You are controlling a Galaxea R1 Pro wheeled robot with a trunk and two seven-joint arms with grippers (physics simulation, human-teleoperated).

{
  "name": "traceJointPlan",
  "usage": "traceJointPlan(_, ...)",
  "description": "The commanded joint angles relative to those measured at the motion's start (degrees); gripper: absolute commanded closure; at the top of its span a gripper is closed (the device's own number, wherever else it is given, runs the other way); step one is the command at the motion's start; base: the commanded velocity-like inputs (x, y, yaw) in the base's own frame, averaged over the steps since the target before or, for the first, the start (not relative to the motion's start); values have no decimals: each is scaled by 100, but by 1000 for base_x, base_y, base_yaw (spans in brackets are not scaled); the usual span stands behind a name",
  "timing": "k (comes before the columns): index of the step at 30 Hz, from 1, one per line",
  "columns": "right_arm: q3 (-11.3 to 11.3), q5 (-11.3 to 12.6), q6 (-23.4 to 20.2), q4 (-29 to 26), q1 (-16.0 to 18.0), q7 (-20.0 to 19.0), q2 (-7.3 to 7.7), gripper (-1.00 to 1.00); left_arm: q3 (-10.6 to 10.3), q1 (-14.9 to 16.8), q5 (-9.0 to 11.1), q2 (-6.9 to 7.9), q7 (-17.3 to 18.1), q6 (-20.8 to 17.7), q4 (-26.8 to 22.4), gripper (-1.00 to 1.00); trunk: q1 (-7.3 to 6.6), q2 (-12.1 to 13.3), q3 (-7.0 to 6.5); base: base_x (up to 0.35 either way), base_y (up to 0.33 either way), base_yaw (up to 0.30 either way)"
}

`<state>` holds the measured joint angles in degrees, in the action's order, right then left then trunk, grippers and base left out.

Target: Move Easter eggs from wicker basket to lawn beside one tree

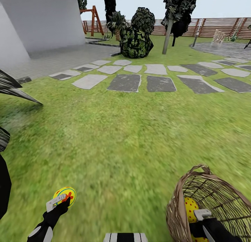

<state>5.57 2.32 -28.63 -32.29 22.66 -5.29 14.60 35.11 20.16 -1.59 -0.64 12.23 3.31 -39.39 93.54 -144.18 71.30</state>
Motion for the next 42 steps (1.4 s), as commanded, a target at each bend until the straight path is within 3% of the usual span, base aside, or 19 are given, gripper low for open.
traceJointPlan(1,32,23,-28,-7,2,1,7,-100,40,7,-17,-7,51,11,1,100,-1,-2,4,0,0,0)
traceJointPlan(7,32,23,-28,-6,2,1,-22,-100,40,7,-17,-32,60,12,-7,100,-1,-2,4,0,0,0)
traceJointPlan(13,32,23,-28,-9,2,1,-22,-100,41,8,-17,-39,57,3,-7,100,14,-10,137,0,0,0)
traceJointPlan(20,32,23,-28,-9,2,1,-18,-100,42,7,-17,-42,55,5,-6,100,14,-10,137,0,0,0)
traceJointPlan(21,38,23,-28,-12,2,1,-9,100,41,7,-16,-42,58,6,-1,100,14,-10,137,0,0,0)
traceJointPlan(42,41,14,-28,3,2,1,-54,100,41,7,-17,-68,60,7,1,100,14,-10,137,0,0,0)
